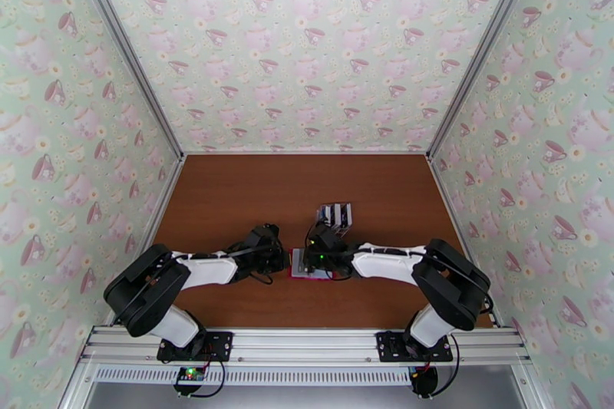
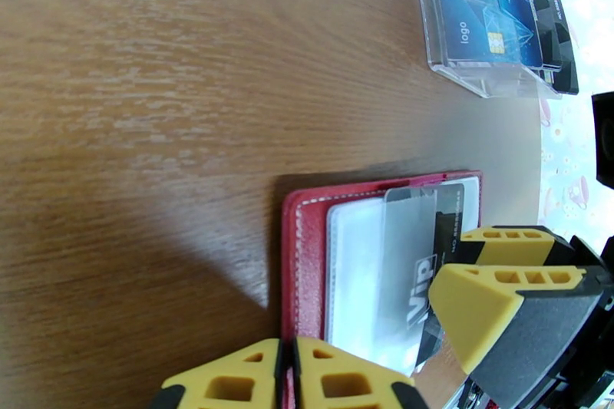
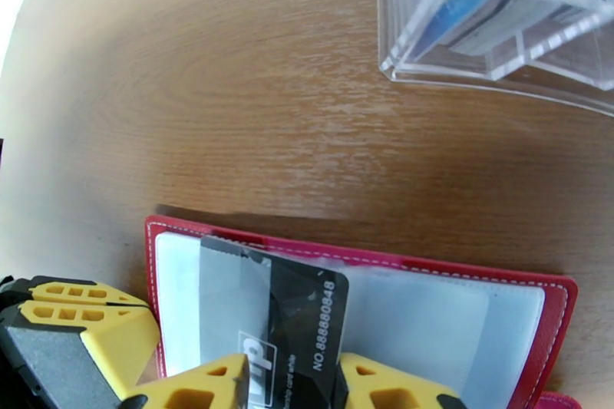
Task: Put the credit cards into the card holder
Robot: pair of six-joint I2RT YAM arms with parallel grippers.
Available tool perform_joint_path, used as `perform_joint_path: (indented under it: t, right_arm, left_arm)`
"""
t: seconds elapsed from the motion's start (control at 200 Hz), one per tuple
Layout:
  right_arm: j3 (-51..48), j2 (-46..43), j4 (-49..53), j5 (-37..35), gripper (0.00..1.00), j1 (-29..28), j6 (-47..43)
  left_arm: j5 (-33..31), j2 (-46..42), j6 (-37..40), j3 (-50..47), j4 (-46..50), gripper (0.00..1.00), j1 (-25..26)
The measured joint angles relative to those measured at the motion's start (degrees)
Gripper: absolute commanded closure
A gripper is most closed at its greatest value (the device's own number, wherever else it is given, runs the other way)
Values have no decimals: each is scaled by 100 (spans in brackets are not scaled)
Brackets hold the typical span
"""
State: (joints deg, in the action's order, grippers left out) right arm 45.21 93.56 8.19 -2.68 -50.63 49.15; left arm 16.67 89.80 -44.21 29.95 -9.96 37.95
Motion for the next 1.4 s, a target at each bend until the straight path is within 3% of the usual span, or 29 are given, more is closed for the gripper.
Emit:
perform_joint_path:
  t: [0.12,0.265,0.466,0.796,1.142,1.252,1.402]
  right_arm:
    - [0,-7,46,-52,77,2,-7]
    - [-39,-13,-11,-37,67,2,-9]
    - [-70,-92,83,-107,63,2,-17]
    - [369,-175,645,-339,67,17,-398]
    - [1163,483,765,-310,65,269,-717]
    - [918,310,706,-304,65,310,-669]
    - [-138,-483,234,-44,66,308,-385]
  left_arm:
    - [2,0,0,0,-4,89,0]
    - [9,15,0,2,-20,89,0]
    - [46,26,0,7,-28,89,-15]
    - [66,52,0,7,-79,88,-15]
    - [157,111,0,107,-9,87,-44]
    - [205,140,2,164,57,87,-68]
    - [293,197,4,223,118,87,-103]
